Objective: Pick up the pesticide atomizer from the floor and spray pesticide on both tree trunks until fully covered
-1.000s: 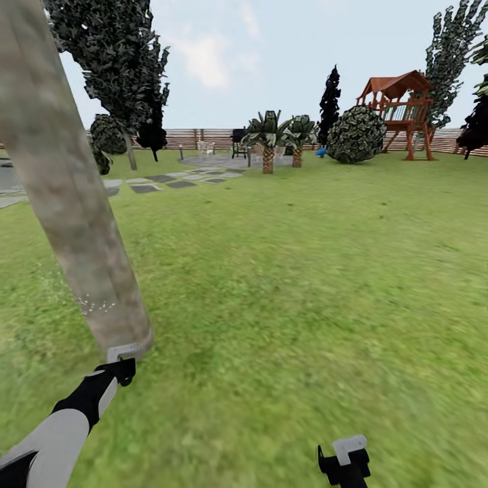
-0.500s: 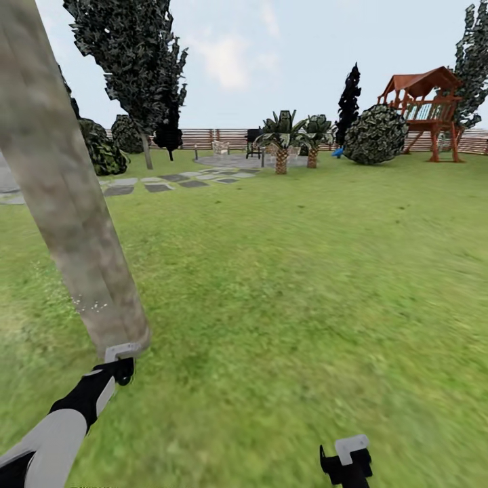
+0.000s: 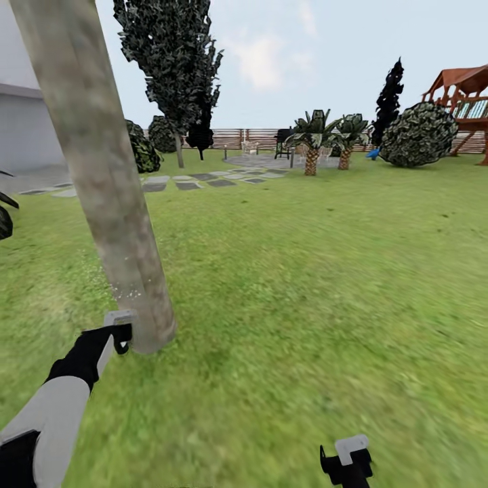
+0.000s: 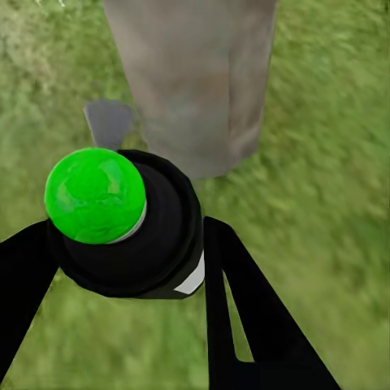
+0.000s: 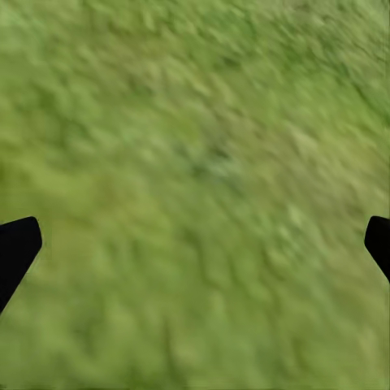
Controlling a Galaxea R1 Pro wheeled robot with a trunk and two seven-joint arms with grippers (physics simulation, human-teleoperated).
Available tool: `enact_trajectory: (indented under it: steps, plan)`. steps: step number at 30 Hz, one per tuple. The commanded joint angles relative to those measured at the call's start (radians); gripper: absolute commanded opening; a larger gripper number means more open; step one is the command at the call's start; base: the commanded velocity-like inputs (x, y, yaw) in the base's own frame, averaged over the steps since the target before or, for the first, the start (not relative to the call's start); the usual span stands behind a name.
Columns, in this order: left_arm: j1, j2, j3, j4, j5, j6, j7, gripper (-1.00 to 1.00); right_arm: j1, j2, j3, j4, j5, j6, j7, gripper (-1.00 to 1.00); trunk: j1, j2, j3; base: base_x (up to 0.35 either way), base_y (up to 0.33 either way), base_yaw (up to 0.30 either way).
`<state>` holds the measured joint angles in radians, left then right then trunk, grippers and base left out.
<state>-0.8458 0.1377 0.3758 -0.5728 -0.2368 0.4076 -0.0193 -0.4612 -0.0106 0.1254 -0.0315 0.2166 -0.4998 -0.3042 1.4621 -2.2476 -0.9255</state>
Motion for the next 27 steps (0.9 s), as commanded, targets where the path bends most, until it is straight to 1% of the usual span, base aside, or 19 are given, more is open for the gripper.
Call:
enact_trajectory:
  steps: [1, 2, 3, 4, 6, 7, 8, 9, 11, 12, 13, 14, 15, 17, 22, 27]
  plan:
    - [-0.02, -0.001, -0.001, -0.001, -0.009, 0.013, -0.002, -1.0, -0.001, 0.0, 0.008, 0.001, 0.006, 0.001, -0.01, 1.0, 0.0, 0.0, -0.001, 0.0, 0.0, 0.251]
    - [-0.039, -0.001, -0.004, -0.001, -0.009, 0.023, -0.002, -1.0, -0.001, 0.0, 0.008, 0.001, 0.006, 0.0, -0.01, 1.0, 0.0, 0.0, -0.001, 0.0, 0.0, 0.205]
    - [-0.075, 0.0, -0.006, -0.001, -0.009, 0.054, -0.002, -1.0, -0.001, 0.001, 0.008, 0.001, 0.006, 0.0, -0.01, 1.0, 0.0, 0.0, -0.001, 0.0, 0.0, 0.068]
    - [-0.095, -0.001, -0.009, -0.001, -0.009, 0.07, -0.003, -1.0, -0.001, 0.001, 0.008, 0.001, 0.006, 0.0, -0.01, 1.0, 0.0, 0.0, -0.001, 0.0, 0.0, 0.028]
    - [-0.116, 0.003, -0.035, -0.001, -0.01, 0.08, -0.005, -1.0, -0.001, 0.0, 0.008, 0.001, 0.006, 0.0, -0.01, 1.0, 0.0, 0.0, -0.001, 0.0, 0.0, 0.012]
    - [-0.13, 0.007, -0.058, 0.0, -0.011, 0.092, -0.005, -1.0, -0.001, 0.0, 0.008, 0.001, 0.006, 0.0, -0.01, 1.0, 0.0, 0.0, -0.001, 0.0, 0.0, 0.005]
    - [-0.152, 0.018, -0.081, 0.0, -0.01, 0.144, -0.006, -1.0, -0.001, 0.0, 0.008, 0.001, 0.007, 0.001, -0.01, 1.0, 0.0, 0.0, -0.001, 0.0, 0.0, 0.0]
    - [-0.157, 0.03, -0.088, 0.0, -0.01, 0.164, -0.009, -1.0, -0.001, 0.0, 0.008, 0.001, 0.007, 0.001, -0.01, 1.0, 0.0, 0.0, -0.001, 0.0, 0.0, 0.0]
    - [-0.155, 0.054, -0.093, 0.0, -0.01, 0.172, -0.028, -1.0, -0.001, 0.0, 0.008, 0.001, 0.007, 0.001, -0.01, 1.0, 0.0, 0.0, -0.001, 0.0, 0.0, 0.0]
    - [-0.152, 0.078, -0.094, 0.0, -0.01, 0.172, -0.059, -1.0, -0.001, 0.0, 0.008, 0.001, 0.006, 0.001, -0.01, 1.0, 0.0, 0.0, -0.001, 0.0, 0.0, 0.0]
    - [-0.149, 0.108, -0.096, 0.001, -0.011, 0.171, -0.102, -1.0, -0.001, 0.0, 0.008, 0.001, 0.006, 0.001, -0.01, 1.0, 0.0, 0.0, -0.001, 0.0, 0.0, 0.0]
    - [-0.148, 0.128, -0.096, 0.001, -0.011, 0.17, -0.128, -1.0, -0.001, 0.0, 0.008, 0.001, 0.006, 0.0, -0.01, 1.0, 0.0, 0.0, -0.001, 0.0, 0.0, 0.0]
    - [-0.146, 0.134, -0.097, 0.001, -0.012, 0.169, -0.137, -1.0, -0.001, 0.0, 0.008, 0.001, 0.006, 0.0, -0.01, 1.0, 0.0, 0.0, -0.001, 0.0, 0.0, 0.0]
    - [-0.146, 0.132, -0.098, 0.0, -0.015, 0.169, -0.144, -1.0, -0.001, 0.0, 0.008, 0.0, 0.006, 0.001, -0.01, 1.0, 0.0, 0.0, -0.001, 0.0, 0.0, 0.067]
    - [-0.147, 0.126, -0.093, -0.001, -0.015, 0.165, -0.146, -1.0, -0.001, 0.0, 0.008, -0.001, 0.006, 0.0, -0.01, 1.0, 0.0, 0.0, -0.001, 0.0, 0.0, 0.229]
    - [-0.147, 0.124, -0.098, -0.001, -0.017, 0.167, -0.135, -1.0, -0.001, 0.0, 0.008, 0.001, 0.006, 0.0, -0.01, 1.0, 0.0, 0.0, -0.001, 0.155, -0.117, 0.023]
